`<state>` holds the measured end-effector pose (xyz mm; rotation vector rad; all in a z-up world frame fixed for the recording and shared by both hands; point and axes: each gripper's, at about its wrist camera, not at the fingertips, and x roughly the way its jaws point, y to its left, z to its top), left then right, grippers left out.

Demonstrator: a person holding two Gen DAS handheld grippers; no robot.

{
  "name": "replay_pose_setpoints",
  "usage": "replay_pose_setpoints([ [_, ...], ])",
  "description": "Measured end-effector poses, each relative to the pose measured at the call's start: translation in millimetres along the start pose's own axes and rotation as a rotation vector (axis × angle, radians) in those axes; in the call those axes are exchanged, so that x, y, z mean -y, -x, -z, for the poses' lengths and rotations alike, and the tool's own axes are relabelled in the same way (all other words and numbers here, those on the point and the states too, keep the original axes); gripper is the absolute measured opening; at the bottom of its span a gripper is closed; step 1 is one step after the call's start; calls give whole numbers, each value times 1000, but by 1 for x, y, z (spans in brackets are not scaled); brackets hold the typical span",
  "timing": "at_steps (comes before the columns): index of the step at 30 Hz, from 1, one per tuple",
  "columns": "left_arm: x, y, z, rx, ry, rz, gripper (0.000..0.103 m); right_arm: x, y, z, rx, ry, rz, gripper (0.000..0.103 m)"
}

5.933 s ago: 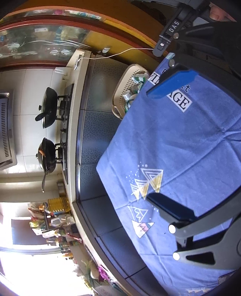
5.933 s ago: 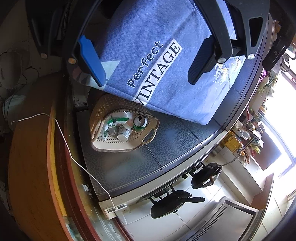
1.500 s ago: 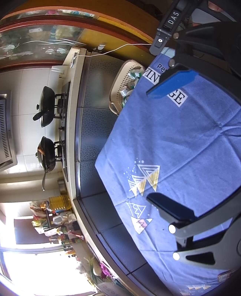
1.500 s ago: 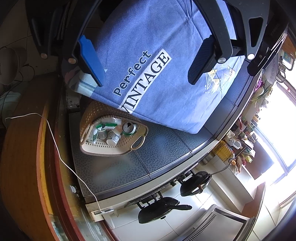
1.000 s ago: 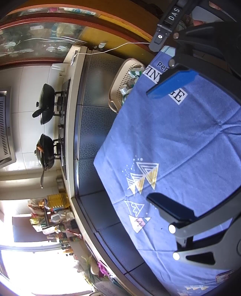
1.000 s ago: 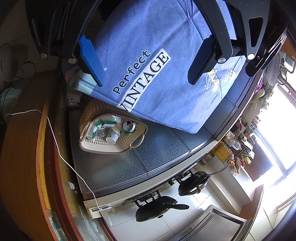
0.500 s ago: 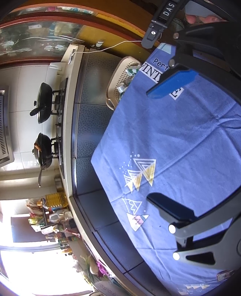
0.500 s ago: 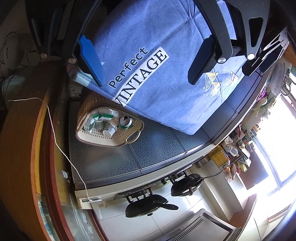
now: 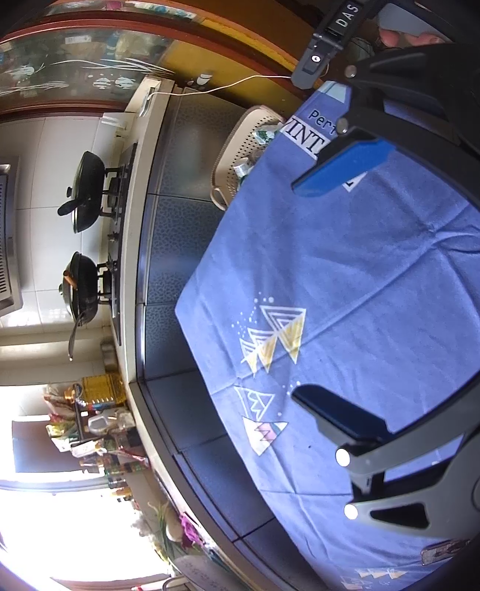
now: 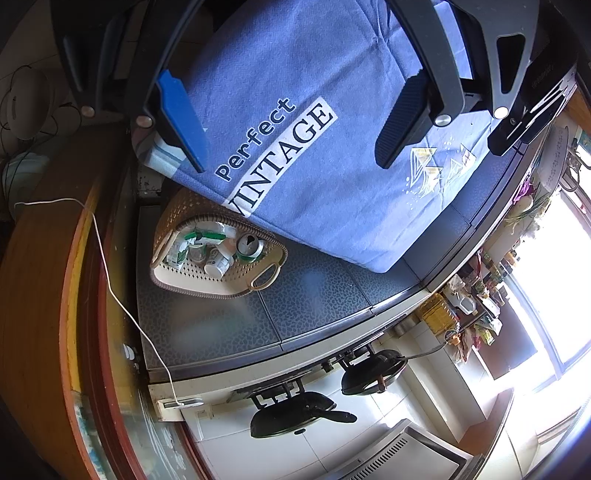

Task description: Collect trash

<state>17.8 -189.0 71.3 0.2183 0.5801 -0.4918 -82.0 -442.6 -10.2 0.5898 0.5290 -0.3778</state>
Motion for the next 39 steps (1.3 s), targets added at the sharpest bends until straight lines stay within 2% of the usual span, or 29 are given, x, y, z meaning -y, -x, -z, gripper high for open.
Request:
replay_pose_setpoints([
  [9,-1,-7,1,-32,-7,-21,97,-2,-1,2,-9,2,-1,89],
  [14,-3,-8,-1,-41,-1,-7,97,-5,3,-1,1,10,3,89],
  [22,3,-4,-1,-31,-28,4,97,-7,6,-3,7,16,1,89],
  [39,2,-1,-2,-18,-21,30,97,-14,8,-2,7,30,-3,89],
])
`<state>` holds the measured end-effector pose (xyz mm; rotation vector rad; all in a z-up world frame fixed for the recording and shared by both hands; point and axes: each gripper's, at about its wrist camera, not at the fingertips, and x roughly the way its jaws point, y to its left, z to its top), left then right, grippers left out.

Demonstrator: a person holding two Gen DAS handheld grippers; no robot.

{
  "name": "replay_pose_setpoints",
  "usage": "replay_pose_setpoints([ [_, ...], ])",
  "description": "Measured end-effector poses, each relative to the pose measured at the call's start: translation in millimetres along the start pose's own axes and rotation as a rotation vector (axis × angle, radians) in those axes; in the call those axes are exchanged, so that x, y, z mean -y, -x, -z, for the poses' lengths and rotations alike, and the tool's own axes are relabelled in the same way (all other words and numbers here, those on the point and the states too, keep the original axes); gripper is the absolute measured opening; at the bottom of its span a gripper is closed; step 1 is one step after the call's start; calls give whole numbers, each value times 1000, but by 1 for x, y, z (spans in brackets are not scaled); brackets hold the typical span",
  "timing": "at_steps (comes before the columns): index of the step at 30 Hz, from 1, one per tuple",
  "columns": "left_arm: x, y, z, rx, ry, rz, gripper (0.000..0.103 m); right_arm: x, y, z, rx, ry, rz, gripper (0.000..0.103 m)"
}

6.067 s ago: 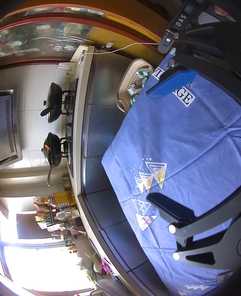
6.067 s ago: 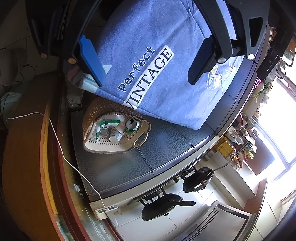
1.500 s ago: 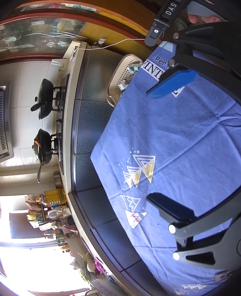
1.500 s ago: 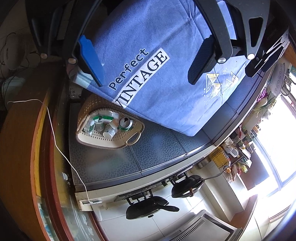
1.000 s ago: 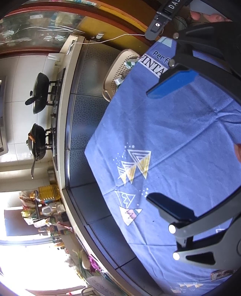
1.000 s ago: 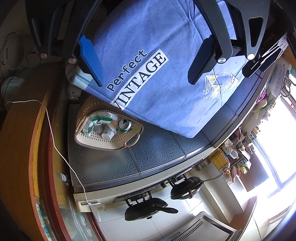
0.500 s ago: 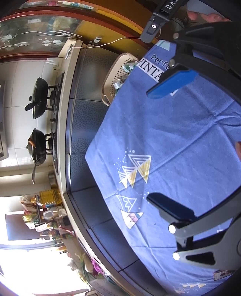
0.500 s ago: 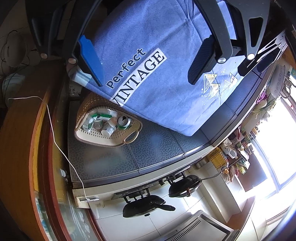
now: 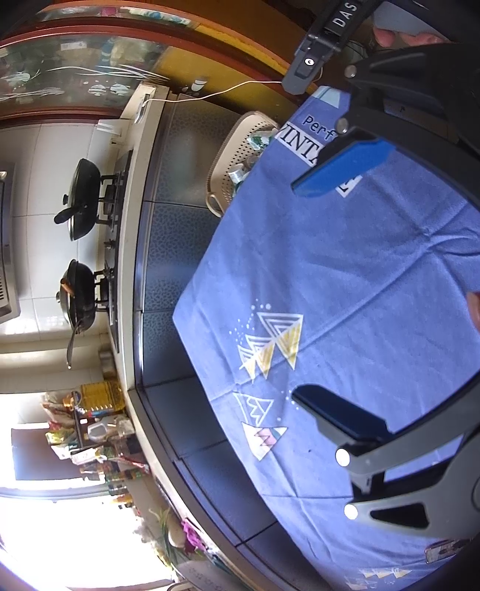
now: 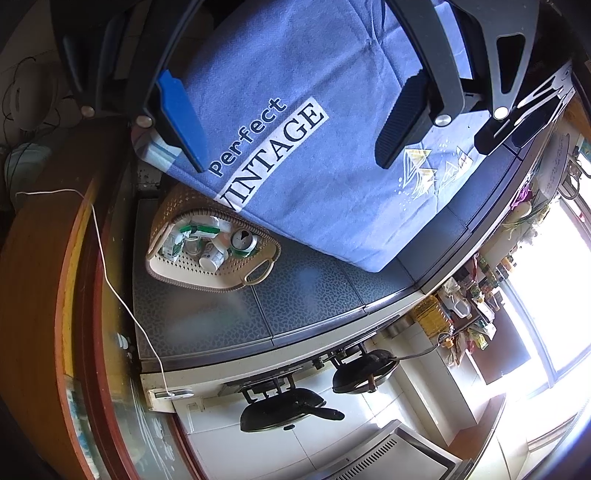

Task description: Collect trash

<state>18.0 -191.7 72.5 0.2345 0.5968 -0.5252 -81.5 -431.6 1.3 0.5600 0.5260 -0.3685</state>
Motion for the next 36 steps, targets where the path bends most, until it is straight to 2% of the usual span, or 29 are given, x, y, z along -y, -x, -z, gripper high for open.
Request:
replay_pose_setpoints([
  [16,16,9,1,10,-68,-24,97,2,4,0,23,-14,6,89],
  [29,18,11,1,-13,-66,2,97,3,4,1,22,-16,8,89],
  [36,17,13,1,1,-60,-5,97,3,4,1,29,-16,10,89],
])
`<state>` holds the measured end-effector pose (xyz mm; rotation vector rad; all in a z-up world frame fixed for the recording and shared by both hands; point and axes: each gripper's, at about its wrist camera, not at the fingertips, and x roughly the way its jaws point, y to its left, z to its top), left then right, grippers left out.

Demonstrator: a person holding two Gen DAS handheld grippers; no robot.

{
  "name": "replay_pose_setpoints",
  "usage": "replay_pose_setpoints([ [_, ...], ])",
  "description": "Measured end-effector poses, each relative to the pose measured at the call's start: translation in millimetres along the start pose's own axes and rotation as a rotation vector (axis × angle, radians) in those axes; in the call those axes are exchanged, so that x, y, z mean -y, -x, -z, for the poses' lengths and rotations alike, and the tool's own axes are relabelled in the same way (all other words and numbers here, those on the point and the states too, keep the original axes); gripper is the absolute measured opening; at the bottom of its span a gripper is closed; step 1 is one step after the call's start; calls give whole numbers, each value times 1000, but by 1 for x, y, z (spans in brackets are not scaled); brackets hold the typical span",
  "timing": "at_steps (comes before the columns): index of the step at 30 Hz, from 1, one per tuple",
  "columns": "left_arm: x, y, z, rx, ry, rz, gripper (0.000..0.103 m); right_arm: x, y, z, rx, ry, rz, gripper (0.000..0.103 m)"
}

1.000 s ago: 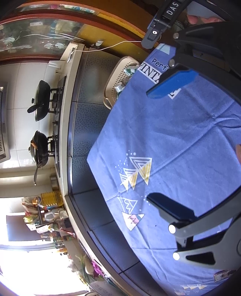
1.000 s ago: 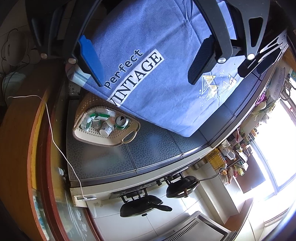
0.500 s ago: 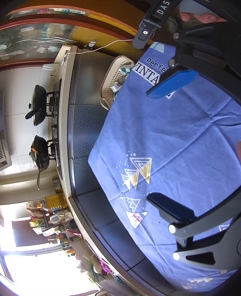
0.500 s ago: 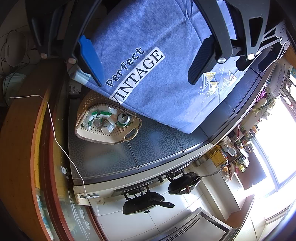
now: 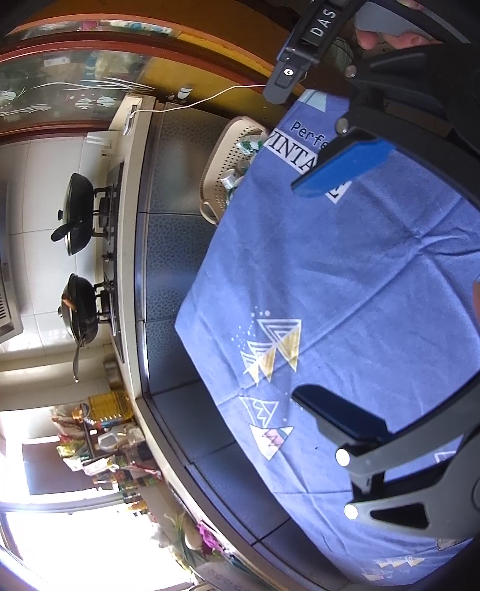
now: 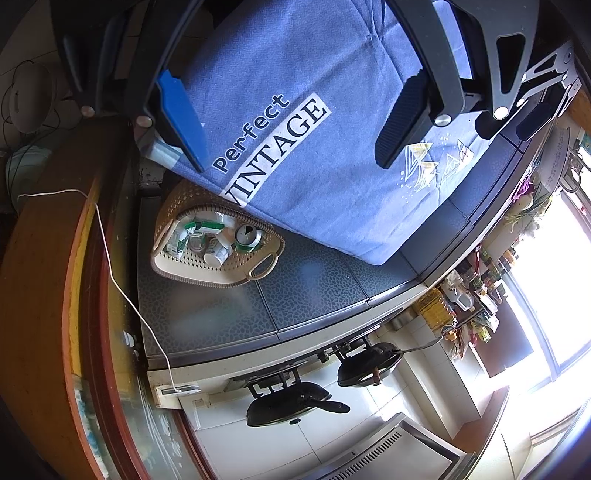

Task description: Collect trash

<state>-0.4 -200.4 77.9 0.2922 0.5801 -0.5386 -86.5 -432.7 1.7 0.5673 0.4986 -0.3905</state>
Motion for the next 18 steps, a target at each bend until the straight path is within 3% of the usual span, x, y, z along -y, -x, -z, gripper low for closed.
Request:
replay_pose_setpoints([
  [7,0,1,2,12,-13,-39,97,0,3,-1,10,1,-2,89],
  [18,1,0,3,3,-10,-26,97,-3,7,-3,22,14,2,89],
])
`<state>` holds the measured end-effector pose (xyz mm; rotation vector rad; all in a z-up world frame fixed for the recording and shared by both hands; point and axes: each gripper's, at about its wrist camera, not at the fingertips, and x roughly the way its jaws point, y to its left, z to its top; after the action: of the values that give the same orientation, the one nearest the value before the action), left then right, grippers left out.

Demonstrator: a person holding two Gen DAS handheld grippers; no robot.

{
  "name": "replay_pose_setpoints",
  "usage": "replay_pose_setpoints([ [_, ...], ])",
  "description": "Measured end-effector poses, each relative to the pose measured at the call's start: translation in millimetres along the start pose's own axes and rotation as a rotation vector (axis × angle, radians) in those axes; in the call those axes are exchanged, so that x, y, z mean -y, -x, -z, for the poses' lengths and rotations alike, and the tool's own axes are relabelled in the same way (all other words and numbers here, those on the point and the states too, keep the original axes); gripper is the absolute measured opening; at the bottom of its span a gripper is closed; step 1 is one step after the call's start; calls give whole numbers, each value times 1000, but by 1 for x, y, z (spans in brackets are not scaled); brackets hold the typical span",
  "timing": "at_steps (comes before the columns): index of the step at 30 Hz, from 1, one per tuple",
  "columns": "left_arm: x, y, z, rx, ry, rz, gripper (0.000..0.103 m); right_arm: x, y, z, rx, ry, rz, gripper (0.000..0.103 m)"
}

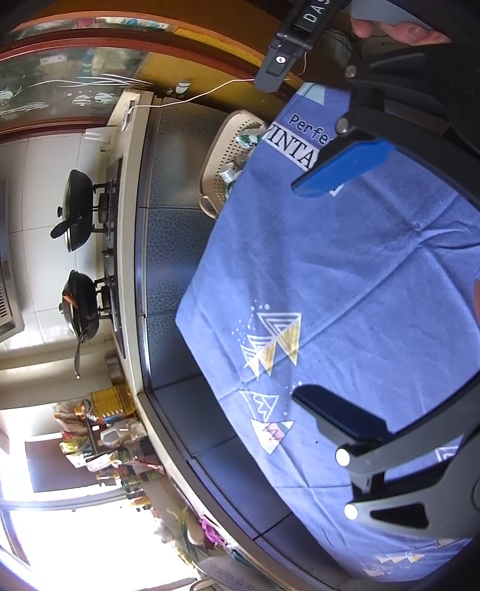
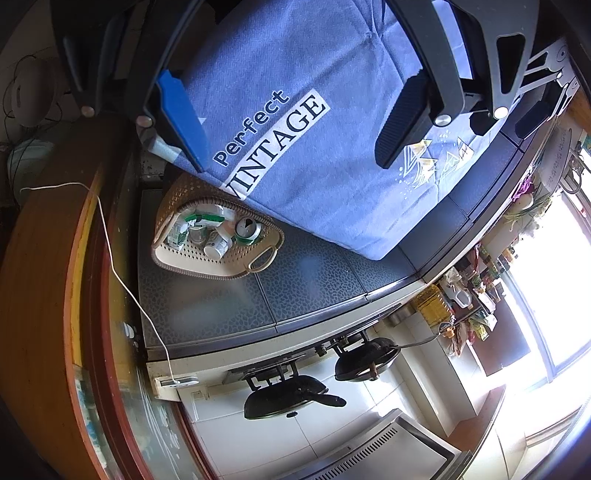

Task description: Collect trash

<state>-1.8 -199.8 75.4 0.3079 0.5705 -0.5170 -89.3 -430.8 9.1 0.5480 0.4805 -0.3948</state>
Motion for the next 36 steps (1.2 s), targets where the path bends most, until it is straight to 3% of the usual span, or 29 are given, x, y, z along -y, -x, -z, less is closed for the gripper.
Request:
replay_pose_setpoints([
  [17,6,-2,-1,-21,-15,61,97,2,1,-4,7,-1,1,89],
  [36,-4,-2,1,-32,31,51,97,3,0,-4,6,-7,0,89],
])
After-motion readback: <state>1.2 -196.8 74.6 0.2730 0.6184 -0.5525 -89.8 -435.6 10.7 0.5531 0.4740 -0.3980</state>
